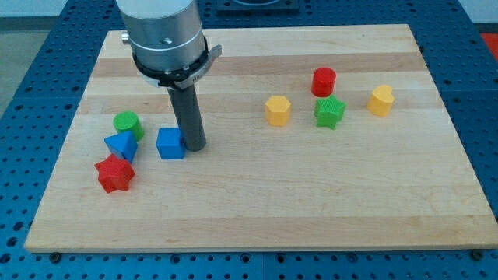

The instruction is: Slide green star closer to red circle

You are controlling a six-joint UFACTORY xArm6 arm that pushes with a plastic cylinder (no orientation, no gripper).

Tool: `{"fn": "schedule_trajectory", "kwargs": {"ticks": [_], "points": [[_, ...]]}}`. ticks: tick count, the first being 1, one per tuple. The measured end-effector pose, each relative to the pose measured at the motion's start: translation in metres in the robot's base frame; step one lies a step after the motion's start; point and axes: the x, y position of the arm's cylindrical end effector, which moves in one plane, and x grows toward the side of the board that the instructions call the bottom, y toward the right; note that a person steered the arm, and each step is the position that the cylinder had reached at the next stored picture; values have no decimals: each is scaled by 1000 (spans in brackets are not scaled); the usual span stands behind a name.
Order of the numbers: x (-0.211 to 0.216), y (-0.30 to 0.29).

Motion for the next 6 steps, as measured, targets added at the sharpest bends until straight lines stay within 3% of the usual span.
{"fn": "schedule_trajectory", "kwargs": {"ticks": [3, 5, 6], "points": [[21, 72], [-21, 164], [-26, 179]]}}
